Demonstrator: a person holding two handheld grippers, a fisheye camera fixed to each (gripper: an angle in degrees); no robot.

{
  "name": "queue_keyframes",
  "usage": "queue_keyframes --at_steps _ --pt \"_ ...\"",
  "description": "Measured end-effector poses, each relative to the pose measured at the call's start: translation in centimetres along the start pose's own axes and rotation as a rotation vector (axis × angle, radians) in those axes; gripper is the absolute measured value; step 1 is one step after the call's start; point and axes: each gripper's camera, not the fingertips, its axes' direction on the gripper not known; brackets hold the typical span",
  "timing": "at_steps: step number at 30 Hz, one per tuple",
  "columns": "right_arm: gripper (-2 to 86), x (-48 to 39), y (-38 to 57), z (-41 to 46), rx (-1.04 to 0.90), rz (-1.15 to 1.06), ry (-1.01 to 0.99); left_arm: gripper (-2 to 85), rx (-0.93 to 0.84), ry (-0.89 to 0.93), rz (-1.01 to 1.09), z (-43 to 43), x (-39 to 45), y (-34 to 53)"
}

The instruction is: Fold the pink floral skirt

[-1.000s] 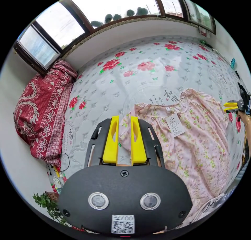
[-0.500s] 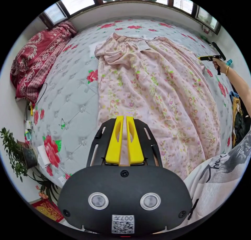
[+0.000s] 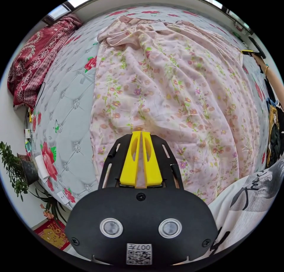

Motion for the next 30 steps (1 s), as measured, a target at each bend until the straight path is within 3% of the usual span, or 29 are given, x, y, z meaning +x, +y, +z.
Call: queue_keyframes --at_steps 2,5,11,16,19,24,30 --pt "0.1 0.4 0.5 1.3 -0.064 0.030 0.095 -1.0 0.001 0.002 0.007 0.1 -0.5 0.1" --pt "0.8 0.7 1.7 3.1 -0.167 0.081 0.037 -1.0 0.000 0.010 0.004 0.2 -1.2 0.4" --pt "3.9 0.3 6.4 -5.2 0.086 0.179 0.047 -1.0 0.011 0.020 -0.019 -1.1 -2.7 3.2" --pt "6.5 -9.9 7.2 -17.2 0.422 -0.121 -0.109 -1.0 0.012 -0.009 -0.023 -3.4 -3.7 9.1" --pt "7.7 -17.2 5.6 -22.6 0.518 -0.283 -0.211 -1.0 0.013 -0.050 -0.007 -4.4 -4.6 12.4" --pt "8.3 -29.1 1.5 -28.8 0.578 -0.450 -0.306 -1.0 0.028 -0.047 0.023 -3.3 -7.3 15.4" --pt "8.4 -42.5 -6.1 -30.9 0.496 -0.538 -0.337 -1.0 0.050 0.018 0.144 0.0 -11.0 15.5"
